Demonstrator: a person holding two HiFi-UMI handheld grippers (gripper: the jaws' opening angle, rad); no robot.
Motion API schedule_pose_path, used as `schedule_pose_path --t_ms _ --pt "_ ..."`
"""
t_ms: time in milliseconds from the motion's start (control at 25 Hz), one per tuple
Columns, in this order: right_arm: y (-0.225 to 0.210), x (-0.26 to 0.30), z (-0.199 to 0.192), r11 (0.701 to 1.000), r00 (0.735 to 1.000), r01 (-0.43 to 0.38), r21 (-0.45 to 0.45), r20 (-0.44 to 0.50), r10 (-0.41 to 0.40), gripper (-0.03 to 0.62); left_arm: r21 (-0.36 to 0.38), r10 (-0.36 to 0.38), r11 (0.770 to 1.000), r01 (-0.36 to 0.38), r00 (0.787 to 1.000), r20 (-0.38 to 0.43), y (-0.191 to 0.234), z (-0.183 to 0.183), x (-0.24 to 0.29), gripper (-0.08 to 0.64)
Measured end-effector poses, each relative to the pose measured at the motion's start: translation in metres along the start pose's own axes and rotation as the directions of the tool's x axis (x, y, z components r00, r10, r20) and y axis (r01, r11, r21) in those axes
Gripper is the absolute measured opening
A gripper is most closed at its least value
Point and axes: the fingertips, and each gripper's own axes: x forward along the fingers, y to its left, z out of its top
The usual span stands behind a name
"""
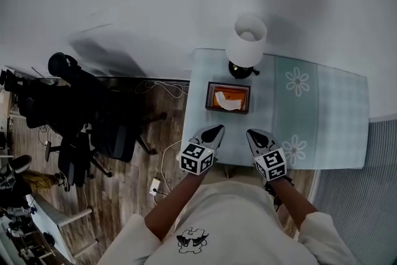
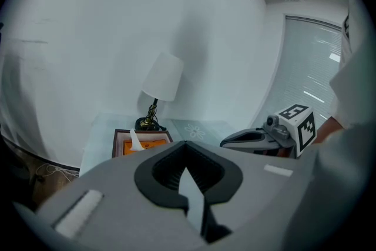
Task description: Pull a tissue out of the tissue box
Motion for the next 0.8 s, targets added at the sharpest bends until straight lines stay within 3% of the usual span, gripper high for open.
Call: schedule_pose_path --t_ms 280,640,800 --pt "0.0 0.012 0.015 0.997 0.999 0.041 0.058 0.0 -0.042 0.011 -0.009 -0.041 0.999 0.041 0.999 -0.012 0.019 0.014 0.009 0.005" --pt "-0.001 0.04 0.028 0.999 0.999 0.029 -0.017 -0.045 -0.03 0.014 -0.004 -0.051 0.999 0.051 0.999 0.008 0.042 0.026 0.013 0.005" --pt "-0.008 0.06 0.014 0.997 0.994 0.022 -0.072 -0.108 -0.03 0.086 0.012 -0.044 0.999 0.045 0.998 -0.04 0.056 0.004 0.026 0.005"
